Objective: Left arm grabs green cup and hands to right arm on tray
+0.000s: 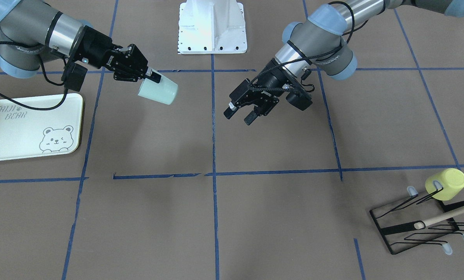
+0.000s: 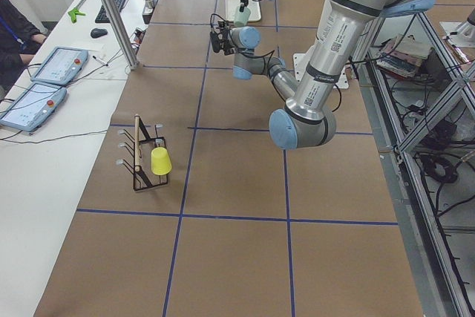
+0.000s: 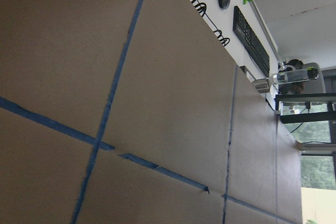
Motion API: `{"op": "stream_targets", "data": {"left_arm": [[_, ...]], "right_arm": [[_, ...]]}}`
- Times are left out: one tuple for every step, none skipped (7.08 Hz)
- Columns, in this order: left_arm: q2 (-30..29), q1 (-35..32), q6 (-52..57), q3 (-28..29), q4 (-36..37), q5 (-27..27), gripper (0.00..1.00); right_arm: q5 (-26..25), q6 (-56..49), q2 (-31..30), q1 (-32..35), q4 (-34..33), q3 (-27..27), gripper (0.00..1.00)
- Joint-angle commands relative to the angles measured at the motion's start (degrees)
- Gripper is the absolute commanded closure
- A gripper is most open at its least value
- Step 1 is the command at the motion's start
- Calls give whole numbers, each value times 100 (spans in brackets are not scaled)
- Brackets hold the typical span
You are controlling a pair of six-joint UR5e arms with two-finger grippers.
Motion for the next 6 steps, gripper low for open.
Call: {"op": "stream_targets", "data": {"left_arm": [[195, -802, 1620, -420, 2015, -1072, 0], [414, -953, 2716, -954, 3278, -1145, 0], [434, -1085, 4145, -1586, 4926, -1145, 0], [451, -1295, 5465, -2079, 6300, -1137, 0], [634, -1601, 6548, -2389, 7071, -1145, 0], [1158, -2031, 7499, -2426, 7200, -1267, 0]], "right_arm": [[738, -1201, 247, 620, -2138, 122, 100], [739, -1886, 239, 725, -3113, 367, 100], [704, -2903, 230, 822, -4489, 726, 100], [521, -3983, 221, 919, -5886, 1077, 100], [432, -5195, 204, 1190, -6979, 1351, 100], [431, -6495, 38, 1566, -7668, 1484, 100]]}}
